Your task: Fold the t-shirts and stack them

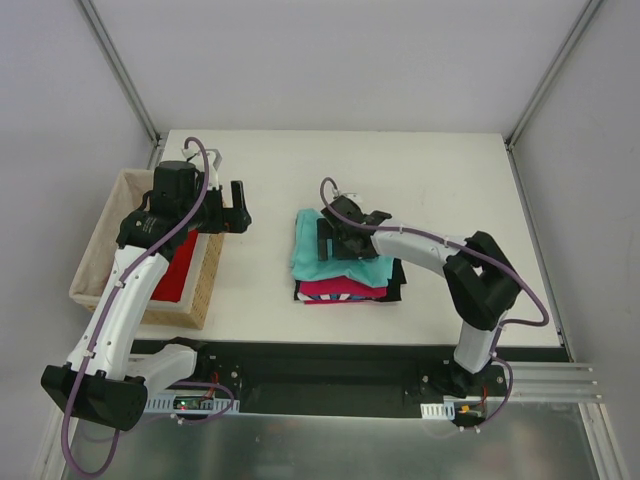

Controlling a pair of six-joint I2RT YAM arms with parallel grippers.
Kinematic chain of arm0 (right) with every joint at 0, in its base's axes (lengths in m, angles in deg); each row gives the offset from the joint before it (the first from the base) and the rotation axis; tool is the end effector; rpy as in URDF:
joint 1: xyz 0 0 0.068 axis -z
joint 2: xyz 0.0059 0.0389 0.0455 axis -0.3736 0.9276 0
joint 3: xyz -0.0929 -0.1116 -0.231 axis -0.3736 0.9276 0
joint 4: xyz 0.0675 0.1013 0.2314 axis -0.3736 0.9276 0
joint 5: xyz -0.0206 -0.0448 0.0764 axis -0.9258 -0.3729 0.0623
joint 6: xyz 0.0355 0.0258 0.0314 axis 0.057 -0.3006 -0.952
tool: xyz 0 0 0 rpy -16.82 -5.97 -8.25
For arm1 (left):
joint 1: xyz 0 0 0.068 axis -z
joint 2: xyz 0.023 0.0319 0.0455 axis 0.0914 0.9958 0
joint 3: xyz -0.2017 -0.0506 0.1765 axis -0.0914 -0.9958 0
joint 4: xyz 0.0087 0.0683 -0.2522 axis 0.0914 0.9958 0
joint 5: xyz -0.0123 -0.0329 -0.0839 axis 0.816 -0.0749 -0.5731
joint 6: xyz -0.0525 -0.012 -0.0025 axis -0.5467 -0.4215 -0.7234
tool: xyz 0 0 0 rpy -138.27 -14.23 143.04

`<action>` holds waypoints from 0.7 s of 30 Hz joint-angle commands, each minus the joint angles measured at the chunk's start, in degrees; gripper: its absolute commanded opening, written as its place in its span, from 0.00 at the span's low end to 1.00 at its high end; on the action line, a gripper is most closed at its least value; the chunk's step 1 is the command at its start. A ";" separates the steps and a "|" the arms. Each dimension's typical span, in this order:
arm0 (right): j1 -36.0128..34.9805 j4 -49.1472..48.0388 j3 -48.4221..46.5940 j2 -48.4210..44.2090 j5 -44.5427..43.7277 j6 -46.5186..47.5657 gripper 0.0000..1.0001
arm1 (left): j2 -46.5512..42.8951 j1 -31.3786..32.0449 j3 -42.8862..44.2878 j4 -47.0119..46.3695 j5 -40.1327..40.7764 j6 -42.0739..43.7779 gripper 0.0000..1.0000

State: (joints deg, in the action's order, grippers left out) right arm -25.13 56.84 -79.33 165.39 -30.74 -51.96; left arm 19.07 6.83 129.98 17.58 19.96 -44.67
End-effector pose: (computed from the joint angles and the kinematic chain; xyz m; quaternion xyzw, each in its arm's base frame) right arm 0.2671 0.2750 0.1944 -0.1874 0.9330 0.0669 0.2997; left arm 0.2140 -0.0510 0.3794 0.0545 0.8699 -0.1510 0.4664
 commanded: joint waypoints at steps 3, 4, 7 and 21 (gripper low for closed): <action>4.96 1.43 3.74 6.92 4.49 -0.50 0.96 | -0.83 0.76 0.00 -0.92 2.60 1.15 0.99; 5.49 3.00 3.31 6.04 3.18 -0.23 0.96 | -0.92 0.76 0.00 -0.84 2.78 1.23 0.99; 6.37 6.42 2.69 3.59 -0.07 1.44 0.96 | -0.83 0.76 0.18 -0.92 2.78 1.06 0.99; 6.20 19.00 -4.60 6.21 -8.78 5.57 0.97 | -2.76 0.76 -0.26 -0.92 2.34 0.88 0.99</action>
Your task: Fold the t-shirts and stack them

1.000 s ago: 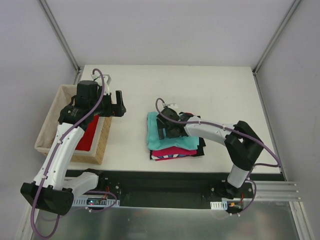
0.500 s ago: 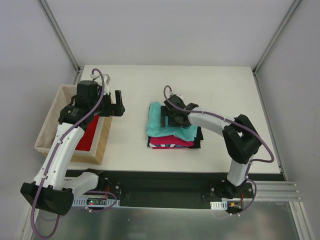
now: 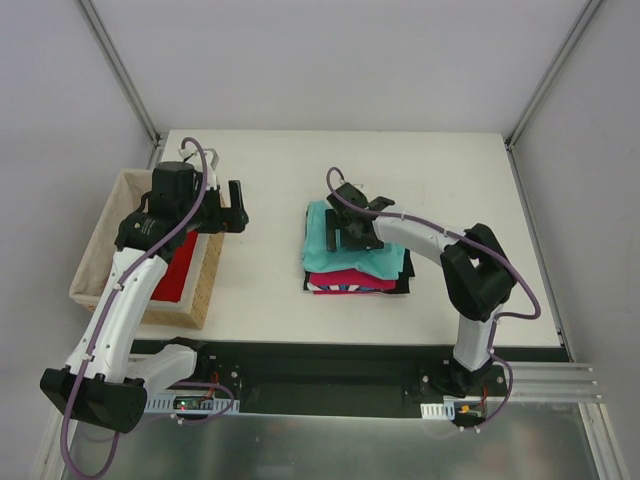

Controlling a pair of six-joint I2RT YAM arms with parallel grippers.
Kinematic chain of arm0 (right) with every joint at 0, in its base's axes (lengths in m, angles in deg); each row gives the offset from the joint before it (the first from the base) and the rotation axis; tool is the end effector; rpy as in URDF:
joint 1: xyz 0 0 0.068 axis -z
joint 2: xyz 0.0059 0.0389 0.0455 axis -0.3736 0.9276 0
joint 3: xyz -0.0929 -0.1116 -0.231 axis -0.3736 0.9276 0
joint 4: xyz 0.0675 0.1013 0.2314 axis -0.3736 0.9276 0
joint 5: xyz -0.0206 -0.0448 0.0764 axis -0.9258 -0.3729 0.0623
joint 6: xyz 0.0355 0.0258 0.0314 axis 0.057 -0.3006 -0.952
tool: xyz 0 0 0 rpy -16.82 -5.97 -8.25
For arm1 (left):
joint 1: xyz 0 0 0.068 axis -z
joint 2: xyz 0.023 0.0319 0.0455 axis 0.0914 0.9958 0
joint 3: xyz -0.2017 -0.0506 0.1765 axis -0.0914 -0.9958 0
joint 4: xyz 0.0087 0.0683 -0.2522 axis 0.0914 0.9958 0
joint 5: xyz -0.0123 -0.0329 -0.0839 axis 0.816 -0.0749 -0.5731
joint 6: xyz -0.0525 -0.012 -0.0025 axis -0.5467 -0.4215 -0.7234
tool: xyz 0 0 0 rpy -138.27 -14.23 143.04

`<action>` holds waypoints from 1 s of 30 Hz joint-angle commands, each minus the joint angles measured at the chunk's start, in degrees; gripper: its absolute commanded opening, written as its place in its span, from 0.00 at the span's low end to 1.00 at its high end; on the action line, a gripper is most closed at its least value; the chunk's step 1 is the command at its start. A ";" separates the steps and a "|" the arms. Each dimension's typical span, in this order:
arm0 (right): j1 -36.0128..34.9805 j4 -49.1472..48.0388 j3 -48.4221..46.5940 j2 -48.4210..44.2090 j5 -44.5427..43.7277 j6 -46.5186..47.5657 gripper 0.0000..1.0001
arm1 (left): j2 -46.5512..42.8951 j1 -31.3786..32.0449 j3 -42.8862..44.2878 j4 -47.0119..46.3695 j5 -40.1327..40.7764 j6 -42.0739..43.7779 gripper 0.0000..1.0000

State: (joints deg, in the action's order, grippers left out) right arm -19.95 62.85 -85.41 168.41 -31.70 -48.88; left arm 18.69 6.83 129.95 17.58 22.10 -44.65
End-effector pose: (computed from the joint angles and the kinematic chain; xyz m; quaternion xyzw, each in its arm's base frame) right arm 0.3007 0.2578 0.2005 -0.1722 0.9421 0.0252 0.2865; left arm 0.2127 -0.0493 0.3804 0.0457 0.8696 -0.1354 0.4726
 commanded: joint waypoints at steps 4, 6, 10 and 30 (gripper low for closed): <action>1.28 15.89 0.60 2.23 -11.50 3.37 0.97 | -2.57 0.84 -0.33 -0.92 -0.68 0.77 0.99; 2.07 16.34 0.33 2.23 -11.95 3.81 0.97 | -2.66 0.84 -0.42 -0.92 -0.86 0.69 0.99; 3.92 16.86 -0.98 2.66 -13.09 4.77 0.97 | -3.09 1.19 -0.77 -0.92 -1.03 0.69 0.99; 16.39 21.61 -14.43 10.49 -14.41 10.93 0.97 | -3.10 1.90 -0.77 -0.92 -0.68 0.86 0.99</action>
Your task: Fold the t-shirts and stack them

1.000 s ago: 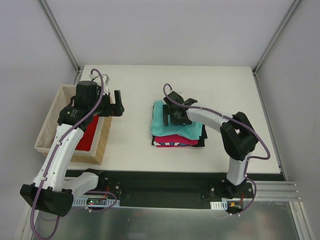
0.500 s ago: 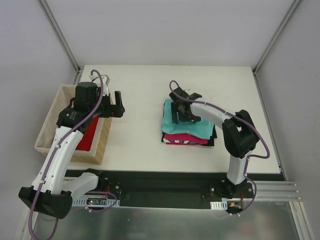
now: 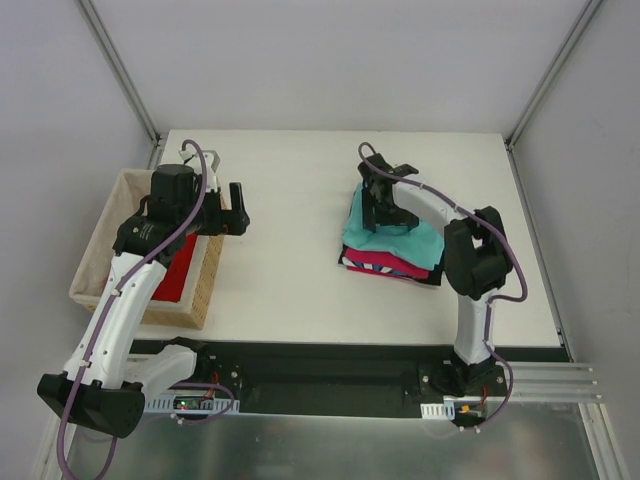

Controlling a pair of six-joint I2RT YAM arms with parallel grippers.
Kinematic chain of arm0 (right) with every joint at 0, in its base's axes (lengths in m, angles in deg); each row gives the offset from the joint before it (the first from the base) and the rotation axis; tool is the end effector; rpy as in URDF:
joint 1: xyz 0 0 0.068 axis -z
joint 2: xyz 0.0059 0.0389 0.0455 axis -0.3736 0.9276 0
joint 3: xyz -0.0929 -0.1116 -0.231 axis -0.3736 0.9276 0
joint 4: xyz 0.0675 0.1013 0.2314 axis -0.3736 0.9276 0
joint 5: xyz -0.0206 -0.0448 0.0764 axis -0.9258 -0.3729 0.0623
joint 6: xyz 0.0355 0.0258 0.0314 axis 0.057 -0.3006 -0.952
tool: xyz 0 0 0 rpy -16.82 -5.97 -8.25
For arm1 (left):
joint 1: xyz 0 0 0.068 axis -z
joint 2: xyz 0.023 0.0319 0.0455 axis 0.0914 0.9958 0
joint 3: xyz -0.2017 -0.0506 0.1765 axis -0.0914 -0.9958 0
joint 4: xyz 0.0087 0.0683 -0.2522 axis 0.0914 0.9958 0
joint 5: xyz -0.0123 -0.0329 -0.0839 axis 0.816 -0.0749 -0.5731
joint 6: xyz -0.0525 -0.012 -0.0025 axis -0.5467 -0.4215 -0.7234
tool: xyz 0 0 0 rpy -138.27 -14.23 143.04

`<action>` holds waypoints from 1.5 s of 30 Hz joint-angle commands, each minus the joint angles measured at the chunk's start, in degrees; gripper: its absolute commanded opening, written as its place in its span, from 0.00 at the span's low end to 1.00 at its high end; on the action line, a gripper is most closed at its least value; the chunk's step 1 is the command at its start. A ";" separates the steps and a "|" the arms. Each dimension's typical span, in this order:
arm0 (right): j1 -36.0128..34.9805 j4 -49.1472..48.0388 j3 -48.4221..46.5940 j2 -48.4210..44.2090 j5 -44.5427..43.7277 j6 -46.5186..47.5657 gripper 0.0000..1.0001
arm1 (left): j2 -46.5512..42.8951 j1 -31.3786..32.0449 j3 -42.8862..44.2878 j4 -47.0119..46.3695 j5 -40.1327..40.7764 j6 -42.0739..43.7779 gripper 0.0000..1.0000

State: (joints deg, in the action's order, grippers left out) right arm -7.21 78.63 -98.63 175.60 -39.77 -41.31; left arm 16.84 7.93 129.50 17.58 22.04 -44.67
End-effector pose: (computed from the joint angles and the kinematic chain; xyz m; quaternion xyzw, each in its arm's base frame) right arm 0.3699 0.1907 0.2080 -0.1286 0.9570 -0.1204 0.2305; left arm 0.2036 -0.0515 0.3842 0.0545 0.8630 -0.1423 0.4816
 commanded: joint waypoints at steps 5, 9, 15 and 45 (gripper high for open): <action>7.34 6.09 -3.32 4.53 -5.91 4.33 0.97 | -1.06 1.33 -0.48 -0.92 0.26 1.06 0.99; 9.98 4.78 -2.98 4.53 -3.37 5.73 0.97 | -1.06 2.12 -0.75 -0.92 1.58 1.24 0.99; 15.33 -2.69 2.03 1.10 7.78 7.05 0.97 | -0.54 2.74 -0.49 -0.84 2.20 1.32 0.99; 29.06 4.16 -33.63 23.33 18.17 21.73 0.97 | 5.62 2.92 1.18 -0.22 1.41 0.71 0.99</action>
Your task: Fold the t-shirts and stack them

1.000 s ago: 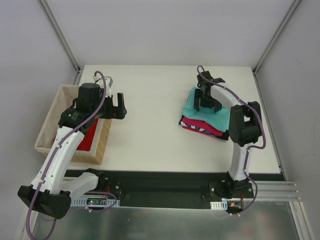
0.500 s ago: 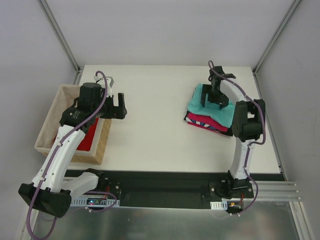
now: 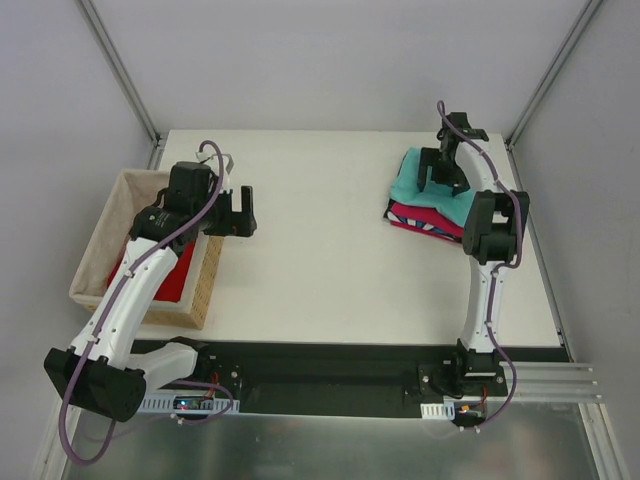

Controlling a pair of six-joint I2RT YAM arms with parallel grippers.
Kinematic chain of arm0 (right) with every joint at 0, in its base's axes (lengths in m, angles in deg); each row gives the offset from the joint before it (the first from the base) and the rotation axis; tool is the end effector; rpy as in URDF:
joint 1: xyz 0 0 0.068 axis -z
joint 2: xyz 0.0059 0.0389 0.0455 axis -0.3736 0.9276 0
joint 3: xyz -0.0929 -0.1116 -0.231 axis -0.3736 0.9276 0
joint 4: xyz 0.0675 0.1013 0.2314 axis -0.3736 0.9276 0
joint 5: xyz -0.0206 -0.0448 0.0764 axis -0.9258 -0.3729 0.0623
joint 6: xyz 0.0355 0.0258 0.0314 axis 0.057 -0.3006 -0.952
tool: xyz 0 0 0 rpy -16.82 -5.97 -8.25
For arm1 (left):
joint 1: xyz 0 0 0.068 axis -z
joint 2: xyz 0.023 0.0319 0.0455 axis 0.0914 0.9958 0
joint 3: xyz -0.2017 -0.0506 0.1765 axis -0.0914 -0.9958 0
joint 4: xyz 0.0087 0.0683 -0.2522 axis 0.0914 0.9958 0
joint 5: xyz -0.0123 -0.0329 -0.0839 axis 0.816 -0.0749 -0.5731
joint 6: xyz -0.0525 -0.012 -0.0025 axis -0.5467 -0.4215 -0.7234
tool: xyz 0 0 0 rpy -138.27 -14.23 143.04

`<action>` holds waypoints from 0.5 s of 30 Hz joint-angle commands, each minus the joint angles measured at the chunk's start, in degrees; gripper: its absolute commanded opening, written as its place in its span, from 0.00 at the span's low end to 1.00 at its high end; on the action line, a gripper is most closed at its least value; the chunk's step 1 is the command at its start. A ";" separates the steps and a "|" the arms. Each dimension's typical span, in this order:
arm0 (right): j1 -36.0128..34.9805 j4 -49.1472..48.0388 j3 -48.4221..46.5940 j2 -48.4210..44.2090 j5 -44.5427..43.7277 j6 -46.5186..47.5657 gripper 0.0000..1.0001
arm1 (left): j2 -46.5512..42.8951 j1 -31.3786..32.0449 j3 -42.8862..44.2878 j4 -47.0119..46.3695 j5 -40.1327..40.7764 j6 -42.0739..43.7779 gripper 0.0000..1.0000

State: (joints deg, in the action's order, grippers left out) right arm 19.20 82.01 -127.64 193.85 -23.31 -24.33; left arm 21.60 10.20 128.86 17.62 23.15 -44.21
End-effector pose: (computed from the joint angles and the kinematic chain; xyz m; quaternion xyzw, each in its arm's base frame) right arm 0.5031 0.0204 0.2121 -0.0723 0.9660 -0.0590 0.2412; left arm 0.2228 -0.0648 0.3637 0.0697 0.8850 -0.1339 0.4405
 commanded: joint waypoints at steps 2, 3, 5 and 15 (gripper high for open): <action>4.13 1.12 -7.89 7.02 2.06 6.06 0.97 | 1.82 0.64 1.99 -0.26 -0.06 0.25 0.99; 4.58 0.86 -8.76 7.54 3.11 6.42 0.97 | 2.17 0.73 2.17 -0.26 -0.15 0.16 0.99; 5.99 -0.54 -10.08 8.16 4.17 7.03 0.97 | 3.22 0.73 2.35 -0.35 -0.41 0.16 0.99; 10.12 -5.99 -11.94 6.42 4.71 10.46 0.97 | 3.58 1.43 2.35 -0.35 -1.46 0.07 1.00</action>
State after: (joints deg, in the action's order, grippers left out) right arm 26.82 79.72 -140.36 201.41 -17.54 -16.70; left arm 26.17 10.94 129.47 17.58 22.48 -44.23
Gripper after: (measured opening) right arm 0.966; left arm 0.991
